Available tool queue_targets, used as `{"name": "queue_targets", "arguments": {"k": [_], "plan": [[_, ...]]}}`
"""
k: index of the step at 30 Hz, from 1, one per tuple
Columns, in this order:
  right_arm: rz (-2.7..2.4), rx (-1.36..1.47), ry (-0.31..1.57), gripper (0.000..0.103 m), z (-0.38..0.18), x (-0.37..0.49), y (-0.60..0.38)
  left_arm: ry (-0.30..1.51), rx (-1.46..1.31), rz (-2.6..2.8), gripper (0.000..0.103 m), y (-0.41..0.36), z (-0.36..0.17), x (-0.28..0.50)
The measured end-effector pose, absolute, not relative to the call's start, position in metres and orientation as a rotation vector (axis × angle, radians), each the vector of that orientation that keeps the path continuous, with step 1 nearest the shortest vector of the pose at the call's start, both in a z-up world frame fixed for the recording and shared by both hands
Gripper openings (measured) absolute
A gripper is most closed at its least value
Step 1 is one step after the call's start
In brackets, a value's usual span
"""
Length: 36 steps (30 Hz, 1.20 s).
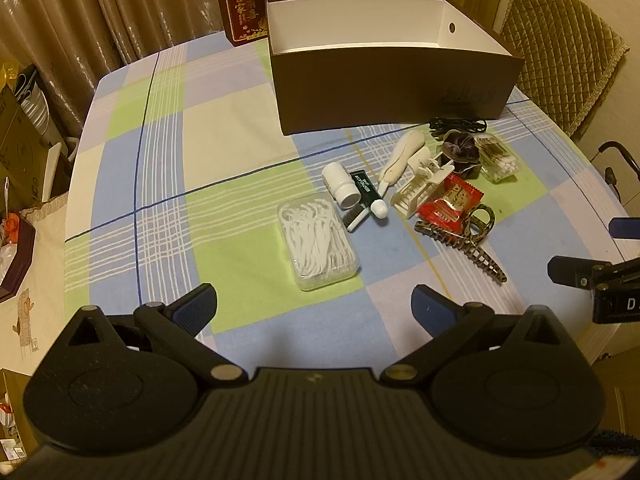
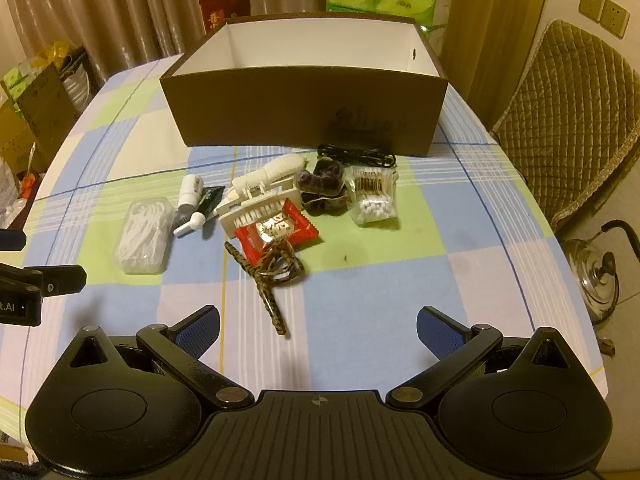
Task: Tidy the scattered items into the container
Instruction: 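Move both tools toward the scattered items on the table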
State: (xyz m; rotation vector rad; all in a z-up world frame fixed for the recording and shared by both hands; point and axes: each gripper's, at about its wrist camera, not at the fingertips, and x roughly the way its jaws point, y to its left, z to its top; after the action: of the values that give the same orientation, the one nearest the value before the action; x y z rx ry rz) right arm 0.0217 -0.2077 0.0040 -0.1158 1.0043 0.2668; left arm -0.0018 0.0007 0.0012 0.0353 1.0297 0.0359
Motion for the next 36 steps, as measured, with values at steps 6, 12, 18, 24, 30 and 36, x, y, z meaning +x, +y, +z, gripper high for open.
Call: {"name": "queue_targets", "arguments": {"k": [6, 12, 18, 24, 30, 36], "plan": [[0.264, -0.119, 1.004, 0.101, 0.0026, 0.0206, -0.2053, 1.029, 0.025, 0.041, 0.102, 0.0030, -0.0013, -0.0041], [0.260, -0.121, 1.002, 0.101, 0.0032, 0.0200, -0.2032, 1.034, 0.019, 0.049, 0.102, 0.0061, -0.0033, -0.0040], [0.258, -0.118, 1.002, 0.101, 0.0035, 0.0199, -0.2030, 1.036, 0.019, 0.046, 0.102, 0.0070, -0.0022, -0.0030], [0.258, -0.118, 1.002, 0.101, 0.0037, 0.0201, -0.2028, 1.039, 0.019, 0.046, 0.102, 0.0065, -0.0024, -0.0026], [0.258, -0.116, 1.003, 0.101, 0.0034, 0.0207, -0.2026, 1.041, 0.018, 0.048, 0.102, 0.0063, -0.0035, -0.0021], [0.267, -0.106, 1.005, 0.101, 0.0025, 0.0234, -0.2018, 1.053, 0.008, 0.052, 0.102, 0.0076, -0.0069, 0.0000]]}}
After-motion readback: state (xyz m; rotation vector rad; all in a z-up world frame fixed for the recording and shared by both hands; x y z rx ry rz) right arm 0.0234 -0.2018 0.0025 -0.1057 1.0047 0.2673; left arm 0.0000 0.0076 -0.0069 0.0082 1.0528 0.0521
